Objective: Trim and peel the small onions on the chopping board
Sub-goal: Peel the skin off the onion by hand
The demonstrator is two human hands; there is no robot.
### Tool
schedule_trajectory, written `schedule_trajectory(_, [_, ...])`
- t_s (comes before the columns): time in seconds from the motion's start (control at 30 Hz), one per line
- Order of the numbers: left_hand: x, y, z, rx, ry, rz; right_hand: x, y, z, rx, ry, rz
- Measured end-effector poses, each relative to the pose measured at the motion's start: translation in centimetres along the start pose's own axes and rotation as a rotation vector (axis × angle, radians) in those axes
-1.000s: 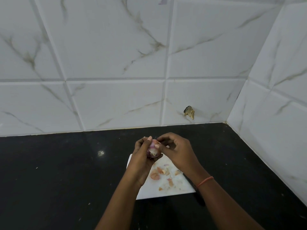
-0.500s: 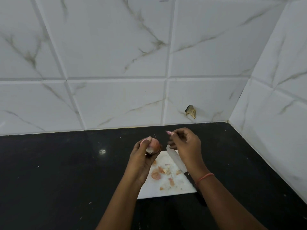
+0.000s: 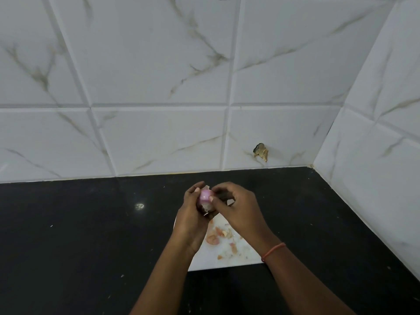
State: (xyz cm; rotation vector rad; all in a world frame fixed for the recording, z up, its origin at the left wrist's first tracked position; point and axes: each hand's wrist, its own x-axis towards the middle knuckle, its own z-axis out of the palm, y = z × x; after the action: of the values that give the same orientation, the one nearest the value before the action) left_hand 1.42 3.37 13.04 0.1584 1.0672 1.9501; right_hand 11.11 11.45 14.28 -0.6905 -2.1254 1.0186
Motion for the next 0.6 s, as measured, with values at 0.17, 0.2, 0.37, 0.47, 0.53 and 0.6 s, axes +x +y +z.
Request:
schedule_trajectory(0.17, [-0.06,0.00,0.04,0.044,-0.026,0.024,-0.09,0.07,-0.06,-0.037,0.036,-0.043])
schedule_trajectory(0.2, [-0.06,-0.05,0.07,0.057,-0.027,0.026,-0.10,0.15,-0.05,-0.054,0.047,-0.056])
schedule_trajectory(0.37, [0.03,-0.26,0.07,0.088,-0.026,0.024,-0.37,0.40,0.21,-0.119,0.083,-0.101])
schedule_trajectory(0.47, [-0.13,-0.16,0.21,0.073,-0.020,0.025,-0.44,0.58,0.13,-0.125,0.110,-0.096])
schedule_trajectory(0.53, [-0.20,-0.04,0.24,0.048,-0.017,0.017,-0.54,0.49,0.06,-0.089,0.082,-0.101])
schedule_trajectory(0.6, [-0.25,0.09,0.23,0.018,-0.014,0.009,-0.65,0.29,0.07,-0.063,0.039,-0.090])
